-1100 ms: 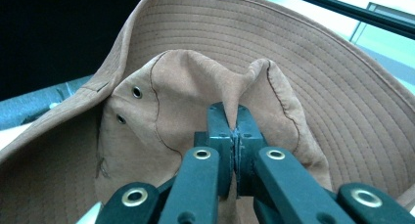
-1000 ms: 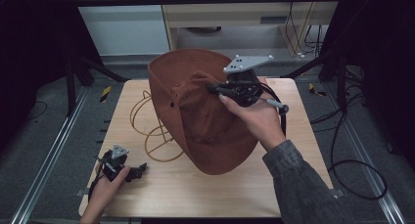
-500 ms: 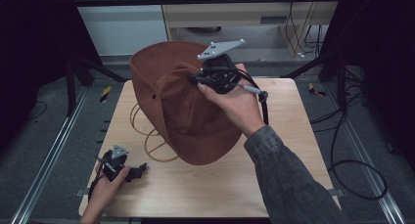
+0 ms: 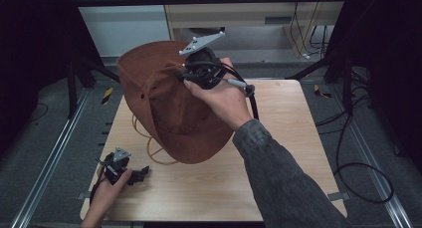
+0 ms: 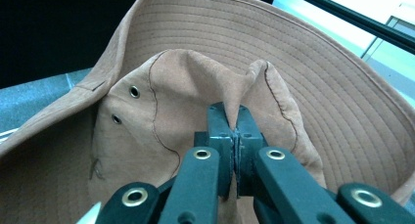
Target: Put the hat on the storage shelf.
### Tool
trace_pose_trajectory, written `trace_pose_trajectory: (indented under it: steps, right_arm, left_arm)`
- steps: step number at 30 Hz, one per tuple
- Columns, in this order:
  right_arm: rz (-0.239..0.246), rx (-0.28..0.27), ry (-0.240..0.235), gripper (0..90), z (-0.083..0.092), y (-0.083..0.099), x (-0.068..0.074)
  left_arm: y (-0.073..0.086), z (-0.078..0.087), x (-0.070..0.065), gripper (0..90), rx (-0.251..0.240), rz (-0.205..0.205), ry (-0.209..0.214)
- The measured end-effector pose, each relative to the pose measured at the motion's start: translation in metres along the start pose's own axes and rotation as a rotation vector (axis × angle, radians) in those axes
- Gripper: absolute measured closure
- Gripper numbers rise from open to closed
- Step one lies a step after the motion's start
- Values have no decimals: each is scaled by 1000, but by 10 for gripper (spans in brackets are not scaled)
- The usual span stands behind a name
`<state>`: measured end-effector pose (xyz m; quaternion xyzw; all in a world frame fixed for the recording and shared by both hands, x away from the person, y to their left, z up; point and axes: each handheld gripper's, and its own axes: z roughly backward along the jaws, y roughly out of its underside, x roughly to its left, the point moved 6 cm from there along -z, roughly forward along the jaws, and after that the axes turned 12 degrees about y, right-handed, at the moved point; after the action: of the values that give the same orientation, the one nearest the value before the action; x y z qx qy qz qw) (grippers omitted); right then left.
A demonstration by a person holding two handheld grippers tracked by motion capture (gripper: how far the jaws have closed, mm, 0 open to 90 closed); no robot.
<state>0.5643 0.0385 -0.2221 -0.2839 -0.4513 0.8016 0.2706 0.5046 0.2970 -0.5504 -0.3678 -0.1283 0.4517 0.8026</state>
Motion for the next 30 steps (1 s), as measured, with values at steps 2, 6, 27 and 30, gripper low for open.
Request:
trace_pose_trajectory:
  steps: [2,6,27,30]
  right_arm:
    - [-1,-1,2,893,-2,-2,0]
    - [4,-1,-2,893,-4,-7,1]
    - [19,20,-32,893,-34,-15,15]
    - [20,21,-35,893,-38,-15,16]
  left_arm:
    - [0,0,0,0,-1,0,1]
    - [0,0,0,0,0,0,2]
    - [0,0,0,0,0,0,1]
    - [0,0,0,0,0,0,1]
